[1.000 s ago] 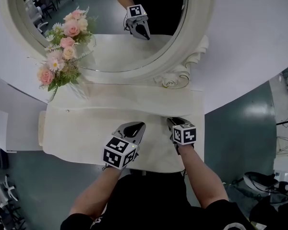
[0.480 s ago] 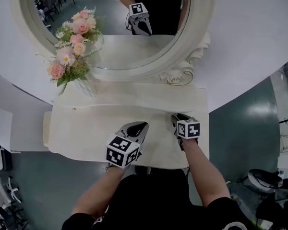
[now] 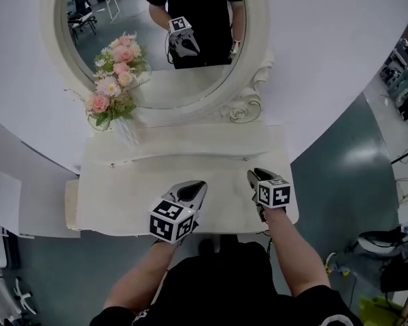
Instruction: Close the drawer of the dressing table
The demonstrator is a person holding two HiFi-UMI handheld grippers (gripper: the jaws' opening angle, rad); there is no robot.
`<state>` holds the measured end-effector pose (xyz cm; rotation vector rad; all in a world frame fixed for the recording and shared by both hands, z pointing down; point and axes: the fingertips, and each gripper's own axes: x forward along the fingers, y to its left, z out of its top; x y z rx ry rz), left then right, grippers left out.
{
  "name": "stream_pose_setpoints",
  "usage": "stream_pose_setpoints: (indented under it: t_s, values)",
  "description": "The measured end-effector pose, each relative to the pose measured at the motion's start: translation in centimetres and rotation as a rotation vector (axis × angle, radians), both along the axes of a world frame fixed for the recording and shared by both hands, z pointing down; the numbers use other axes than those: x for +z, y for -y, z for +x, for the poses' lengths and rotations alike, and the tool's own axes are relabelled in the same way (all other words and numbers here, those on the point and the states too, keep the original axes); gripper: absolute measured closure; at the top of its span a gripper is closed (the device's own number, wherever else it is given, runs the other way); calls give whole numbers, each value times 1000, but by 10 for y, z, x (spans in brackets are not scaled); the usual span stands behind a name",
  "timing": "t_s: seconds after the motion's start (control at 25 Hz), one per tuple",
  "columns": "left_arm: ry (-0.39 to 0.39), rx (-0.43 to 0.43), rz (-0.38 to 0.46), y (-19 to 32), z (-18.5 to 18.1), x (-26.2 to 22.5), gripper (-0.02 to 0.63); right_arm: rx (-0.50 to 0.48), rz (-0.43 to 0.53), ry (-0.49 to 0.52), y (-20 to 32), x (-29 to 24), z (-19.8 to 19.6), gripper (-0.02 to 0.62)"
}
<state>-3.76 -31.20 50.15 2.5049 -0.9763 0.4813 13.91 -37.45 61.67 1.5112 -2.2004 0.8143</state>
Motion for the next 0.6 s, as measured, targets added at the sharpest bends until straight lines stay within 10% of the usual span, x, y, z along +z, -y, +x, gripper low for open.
stream_pose_setpoints:
  t_s: [0.6]
  values:
    - [-43, 84, 99, -17, 17, -35, 598, 24, 268, 18, -77, -131, 18, 584]
